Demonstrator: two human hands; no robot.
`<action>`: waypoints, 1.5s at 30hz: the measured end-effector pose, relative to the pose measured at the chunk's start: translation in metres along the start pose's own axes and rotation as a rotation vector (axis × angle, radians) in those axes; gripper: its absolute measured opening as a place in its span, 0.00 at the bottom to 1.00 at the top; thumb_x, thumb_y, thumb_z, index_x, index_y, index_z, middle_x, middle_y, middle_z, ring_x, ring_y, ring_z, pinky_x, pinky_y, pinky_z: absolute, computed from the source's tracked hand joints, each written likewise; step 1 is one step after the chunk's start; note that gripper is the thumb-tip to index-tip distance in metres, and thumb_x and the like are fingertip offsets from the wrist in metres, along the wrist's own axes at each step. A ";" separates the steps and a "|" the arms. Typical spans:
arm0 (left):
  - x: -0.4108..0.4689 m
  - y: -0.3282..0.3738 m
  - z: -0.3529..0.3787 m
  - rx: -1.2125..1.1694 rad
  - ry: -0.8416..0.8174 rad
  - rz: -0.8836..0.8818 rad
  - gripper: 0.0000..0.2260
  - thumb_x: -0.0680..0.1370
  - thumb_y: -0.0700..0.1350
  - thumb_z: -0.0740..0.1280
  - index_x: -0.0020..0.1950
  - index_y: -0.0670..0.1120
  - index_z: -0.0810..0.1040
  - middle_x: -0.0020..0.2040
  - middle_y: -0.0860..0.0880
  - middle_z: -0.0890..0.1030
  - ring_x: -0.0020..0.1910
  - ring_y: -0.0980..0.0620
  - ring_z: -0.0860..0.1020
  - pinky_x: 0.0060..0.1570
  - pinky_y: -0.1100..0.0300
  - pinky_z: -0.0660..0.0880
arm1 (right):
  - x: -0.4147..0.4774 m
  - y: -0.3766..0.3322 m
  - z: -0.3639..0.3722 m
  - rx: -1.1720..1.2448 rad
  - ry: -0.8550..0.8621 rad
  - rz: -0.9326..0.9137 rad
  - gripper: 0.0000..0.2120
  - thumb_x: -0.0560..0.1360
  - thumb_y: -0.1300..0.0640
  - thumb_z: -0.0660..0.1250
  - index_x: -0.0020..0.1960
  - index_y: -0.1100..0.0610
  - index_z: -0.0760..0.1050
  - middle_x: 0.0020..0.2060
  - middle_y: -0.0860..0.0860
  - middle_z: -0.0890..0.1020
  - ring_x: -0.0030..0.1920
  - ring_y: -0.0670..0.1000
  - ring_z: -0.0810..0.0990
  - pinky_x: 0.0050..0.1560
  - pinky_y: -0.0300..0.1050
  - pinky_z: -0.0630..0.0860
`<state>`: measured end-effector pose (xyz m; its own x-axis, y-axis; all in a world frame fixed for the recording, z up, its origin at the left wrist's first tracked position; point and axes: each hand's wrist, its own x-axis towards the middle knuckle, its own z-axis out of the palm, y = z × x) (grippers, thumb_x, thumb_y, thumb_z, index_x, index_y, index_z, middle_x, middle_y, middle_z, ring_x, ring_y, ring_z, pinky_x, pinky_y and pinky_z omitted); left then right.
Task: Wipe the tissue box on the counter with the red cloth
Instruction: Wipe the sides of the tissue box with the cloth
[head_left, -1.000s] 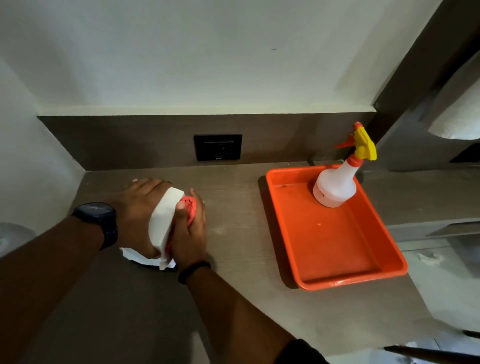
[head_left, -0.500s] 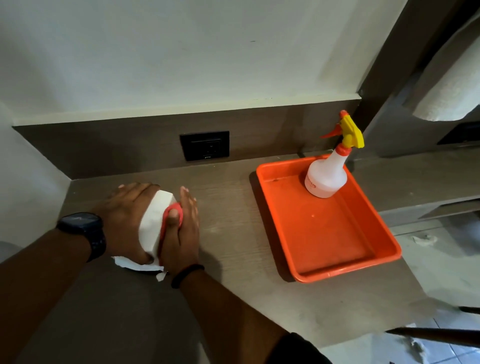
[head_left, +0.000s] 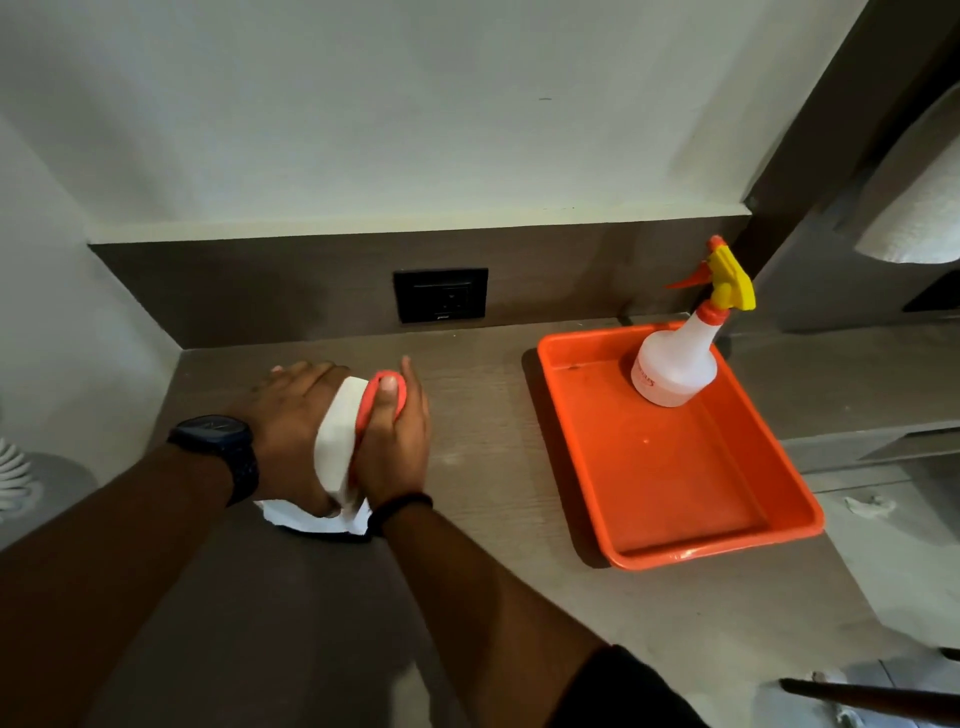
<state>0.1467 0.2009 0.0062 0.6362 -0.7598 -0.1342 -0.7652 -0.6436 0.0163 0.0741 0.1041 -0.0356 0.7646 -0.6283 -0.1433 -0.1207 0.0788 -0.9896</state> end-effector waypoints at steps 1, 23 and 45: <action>0.001 0.000 -0.001 -0.007 0.007 -0.014 0.54 0.43 0.69 0.69 0.64 0.47 0.63 0.60 0.47 0.73 0.59 0.44 0.72 0.63 0.46 0.69 | 0.006 0.003 0.001 0.010 0.009 0.046 0.30 0.76 0.37 0.50 0.72 0.51 0.69 0.71 0.53 0.74 0.72 0.53 0.70 0.74 0.55 0.66; 0.007 -0.003 -0.002 0.010 -0.069 -0.030 0.59 0.44 0.71 0.69 0.70 0.47 0.58 0.68 0.47 0.68 0.67 0.45 0.67 0.69 0.44 0.63 | -0.027 0.033 -0.003 -0.065 -0.020 -0.032 0.31 0.75 0.33 0.47 0.69 0.48 0.69 0.66 0.50 0.75 0.67 0.48 0.72 0.71 0.56 0.68; -0.001 0.002 -0.004 0.000 -0.026 -0.045 0.55 0.50 0.69 0.68 0.71 0.47 0.58 0.69 0.46 0.68 0.67 0.45 0.66 0.69 0.45 0.62 | -0.030 0.017 -0.002 -0.024 0.005 0.031 0.17 0.74 0.33 0.50 0.53 0.38 0.72 0.56 0.49 0.80 0.58 0.49 0.79 0.62 0.55 0.77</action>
<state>0.1449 0.1998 0.0098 0.6675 -0.7272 -0.1602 -0.7356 -0.6773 0.0097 0.0473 0.1228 -0.0481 0.7570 -0.6300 -0.1733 -0.1594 0.0792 -0.9840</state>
